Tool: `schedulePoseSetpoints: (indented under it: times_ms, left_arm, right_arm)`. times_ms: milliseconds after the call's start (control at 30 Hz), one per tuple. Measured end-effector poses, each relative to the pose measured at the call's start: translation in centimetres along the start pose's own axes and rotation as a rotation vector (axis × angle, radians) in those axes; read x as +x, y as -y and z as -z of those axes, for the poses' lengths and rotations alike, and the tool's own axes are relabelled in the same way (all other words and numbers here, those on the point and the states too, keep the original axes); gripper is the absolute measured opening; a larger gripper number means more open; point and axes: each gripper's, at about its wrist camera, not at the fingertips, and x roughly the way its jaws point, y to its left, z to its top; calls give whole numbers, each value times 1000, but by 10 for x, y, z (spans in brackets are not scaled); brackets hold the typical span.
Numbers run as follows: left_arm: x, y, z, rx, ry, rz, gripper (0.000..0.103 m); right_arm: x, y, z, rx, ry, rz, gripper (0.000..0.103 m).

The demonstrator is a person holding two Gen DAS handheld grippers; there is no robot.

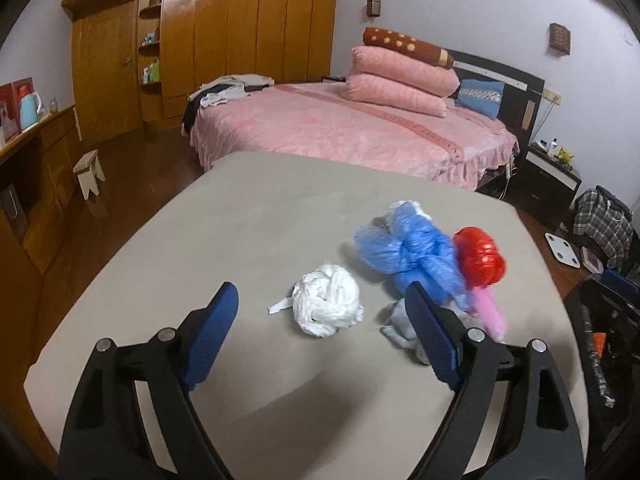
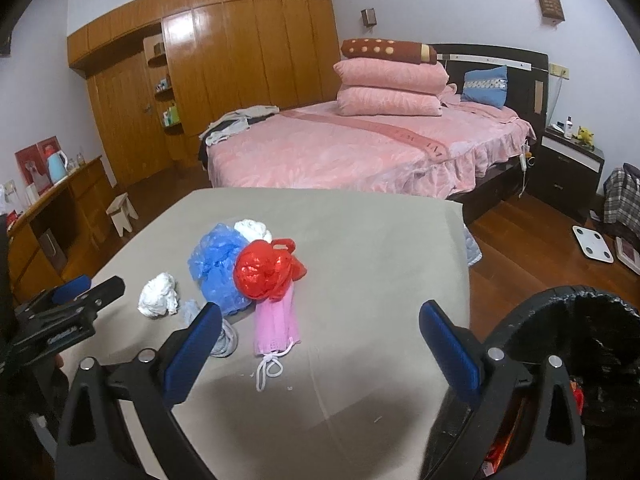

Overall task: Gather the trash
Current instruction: 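Grasp the white plastic bag bundle on the table with the left tool, then grasp the grey sock with the right tool while the left tool holds the white bag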

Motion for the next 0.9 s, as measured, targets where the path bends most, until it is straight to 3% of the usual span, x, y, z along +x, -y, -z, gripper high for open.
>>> schedulePoseSetpoints:
  times_ms: [367, 700, 767, 833, 900]
  left_arm:
    - [50, -8, -2, -3, -80, 5, 73]
    - [77, -11, 3, -19, -187, 19, 73]
    - [79, -13, 4, -25, -198, 19, 68]
    - [82, -13, 4, -30, -209, 31, 45]
    - [82, -12, 5, -28, -217, 48, 41]
  right_arm:
    - [17, -7, 5, -28, -36, 1, 97]
    - [25, -12, 4, -45, -48, -2, 97]
    - [25, -15, 4, -50, -51, -8, 97]
    - [25, -17, 4, -55, -51, -11, 97]
    - [26, -20, 4, -61, -52, -16, 97]
